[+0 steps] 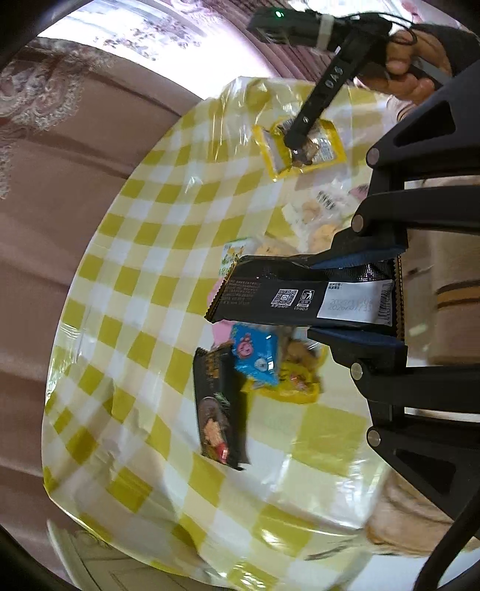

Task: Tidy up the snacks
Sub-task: 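Grasp the yellow jerky pack with the right tool and lift both snacks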

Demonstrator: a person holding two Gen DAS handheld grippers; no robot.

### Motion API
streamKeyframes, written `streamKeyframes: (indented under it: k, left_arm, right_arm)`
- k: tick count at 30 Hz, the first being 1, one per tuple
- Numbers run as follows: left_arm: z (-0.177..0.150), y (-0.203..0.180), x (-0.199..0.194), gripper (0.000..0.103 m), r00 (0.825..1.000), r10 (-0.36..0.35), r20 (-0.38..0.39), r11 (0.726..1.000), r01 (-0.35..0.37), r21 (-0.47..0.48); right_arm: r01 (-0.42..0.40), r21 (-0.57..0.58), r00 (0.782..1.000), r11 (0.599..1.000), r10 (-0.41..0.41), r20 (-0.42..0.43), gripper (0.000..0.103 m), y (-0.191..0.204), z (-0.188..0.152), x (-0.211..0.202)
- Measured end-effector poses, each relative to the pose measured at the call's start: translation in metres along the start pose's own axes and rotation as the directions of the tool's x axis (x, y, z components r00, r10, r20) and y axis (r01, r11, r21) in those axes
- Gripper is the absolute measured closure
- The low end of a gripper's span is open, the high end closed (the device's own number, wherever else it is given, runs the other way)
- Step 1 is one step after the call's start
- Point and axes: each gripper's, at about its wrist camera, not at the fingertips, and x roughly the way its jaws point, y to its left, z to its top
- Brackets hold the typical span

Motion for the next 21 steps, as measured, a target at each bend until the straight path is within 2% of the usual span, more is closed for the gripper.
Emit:
streamKeyframes:
  k: [8, 13, 21]
  left_arm:
    - [-0.028, -0.03, -0.023, 0.071, 0.992, -0.123, -0.019, 0.992, 0.123, 0.018]
    - [-0.047, -0.06, -0.027, 0.071, 0.975, -0.211, -0.065, 0.976, 0.214, 0.044]
    - [-0.07, -0.112, -0.023, 0.071, 0.943, -0.301, -0.143, 0.941, 0.318, 0.113]
  right_arm:
    - [0.022, 0.048, 1.0, 0.999, -0.021, -0.012, 0.081, -0.008, -0.027, -0.034]
    - [0.04, 0.085, 0.999, 0.996, -0.038, -0.02, 0.081, -0.018, -0.045, -0.058]
    - [0.118, 0.117, 0.993, 0.986, -0.115, -0.035, 0.081, -0.045, -0.074, -0.097]
